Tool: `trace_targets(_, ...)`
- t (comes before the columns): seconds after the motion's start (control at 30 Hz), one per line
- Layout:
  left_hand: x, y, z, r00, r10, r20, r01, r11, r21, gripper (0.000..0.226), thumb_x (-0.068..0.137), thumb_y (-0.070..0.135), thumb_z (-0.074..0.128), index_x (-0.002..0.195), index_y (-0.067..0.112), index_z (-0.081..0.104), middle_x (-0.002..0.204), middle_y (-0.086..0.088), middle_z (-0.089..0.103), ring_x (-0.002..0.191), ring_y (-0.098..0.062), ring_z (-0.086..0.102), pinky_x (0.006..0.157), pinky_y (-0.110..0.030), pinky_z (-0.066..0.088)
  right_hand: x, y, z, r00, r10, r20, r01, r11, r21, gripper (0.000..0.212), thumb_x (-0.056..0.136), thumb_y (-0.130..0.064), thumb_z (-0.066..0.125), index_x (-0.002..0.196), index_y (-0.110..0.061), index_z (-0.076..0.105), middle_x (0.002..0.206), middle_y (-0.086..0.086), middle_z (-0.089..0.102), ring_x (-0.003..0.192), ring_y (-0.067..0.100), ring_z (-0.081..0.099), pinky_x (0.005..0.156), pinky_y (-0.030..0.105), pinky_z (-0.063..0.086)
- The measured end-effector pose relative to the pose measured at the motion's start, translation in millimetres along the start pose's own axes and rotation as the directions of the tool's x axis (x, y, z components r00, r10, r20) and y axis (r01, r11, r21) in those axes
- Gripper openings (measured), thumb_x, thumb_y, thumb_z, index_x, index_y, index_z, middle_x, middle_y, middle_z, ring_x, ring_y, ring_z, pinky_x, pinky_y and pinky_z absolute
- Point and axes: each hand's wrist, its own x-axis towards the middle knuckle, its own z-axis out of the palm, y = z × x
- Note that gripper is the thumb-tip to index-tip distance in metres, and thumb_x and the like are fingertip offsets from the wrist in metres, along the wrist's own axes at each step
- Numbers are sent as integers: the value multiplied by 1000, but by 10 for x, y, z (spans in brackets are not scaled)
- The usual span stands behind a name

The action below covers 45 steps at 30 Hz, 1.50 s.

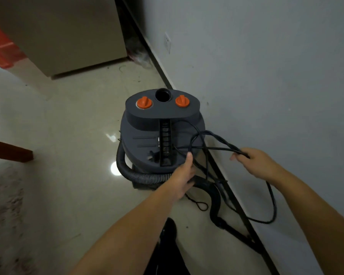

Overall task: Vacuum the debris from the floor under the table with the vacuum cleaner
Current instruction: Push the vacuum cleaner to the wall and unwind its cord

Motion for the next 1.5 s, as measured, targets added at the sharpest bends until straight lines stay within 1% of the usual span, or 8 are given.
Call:
trace_targets(0.13, 267, 189, 201, 987, 76, -139, -148, 752, -642, 59, 89, 65, 34, 122, 19, 51, 122, -5, 57, 114, -24, 55, 100, -39, 42, -152, 160, 80, 991, 70, 113, -80, 993, 88, 21, 100, -19, 45, 98, -15, 66, 62, -12, 42, 53, 1, 38, 37, 6, 31)
trace_targets(0.4, 716, 672, 296, 938, 151, -311, -250, 919, -306, 36, 102, 23, 27, 70, 12, 41, 54, -4, 48, 41, -18, 42, 49, -27, 37, -91, 350, 683, 970, 119, 210, -202, 876, 439, 28, 100, -49, 34, 115, -32, 49, 59, -5, 35, 44, 6, 32, 39, 18, 25)
trace_targets(0.53, 807, 639, 494, 939, 254, -231, -233, 966, 113, 23, 100, 22, 31, 88, 12, 47, 62, -2, 39, 46, -13, 34, 39, -20, 29, -119, 356, 776, 947, 189, 260, -312, 735, 602, 26, 103, -30, 37, 114, -15, 55, 62, 4, 49, 50, 14, 46, 46, 25, 38)
trace_targets(0.63, 554, 347, 498, 953, 296, -66, -271, 928, 257, 26, 100, 28, 38, 86, 16, 57, 68, -3, 50, 52, -14, 42, 43, -22, 32, -233, 341, 690, 916, 154, 370, -382, 614, 691, 26, 98, -20, 49, 121, -8, 57, 94, 12, 70, 88, 23, 67, 83, 39, 53)
trace_targets(0.83, -447, 427, 242, 937, 285, 202, -330, 911, 247, 30, 98, 27, 48, 75, 18, 64, 56, -6, 38, 32, -8, 29, 35, -15, 21, -369, -135, 200, 777, -338, 532, -379, 424, 823, 52, 81, -39, 69, 126, -16, 54, 131, 9, 55, 125, 27, 52, 95, 48, 49)
trace_targets(1.0, -1397, 849, -170, 917, 276, 287, -363, 875, 320, 19, 96, 23, 50, 89, 11, 63, 63, -9, 36, 34, -6, 31, 34, -16, 23, -570, -1274, 251, 862, -261, 434, -416, 125, 901, 44, 99, -41, 38, 106, -4, 60, 79, 8, 73, 70, 18, 64, 64, 27, 59)
trace_targets(1.33, -2952, 1407, -1609, 856, 422, 298, -510, 784, 354, 17, 91, 15, 54, 84, 9, 68, 91, -7, 69, 97, -20, 64, 92, -28, 49, -1363, -3612, 329, 858, -482, 175, 0, 341, 940, 33, 105, -21, 32, 87, -6, 55, 66, 6, 65, 68, 20, 69, 74, 39, 59)
trace_targets(1.5, -3579, 1708, -2362, 895, 393, 212, -428, 616, 661, 36, 89, -15, 39, 118, -1, 56, 114, -5, 64, 95, 6, 63, 81, -9, 48, -1567, -4447, 688, 845, -516, 138, 64, 353, 933, 30, 105, -25, 31, 100, -7, 55, 56, -4, 44, 48, 8, 45, 64, 29, 49)
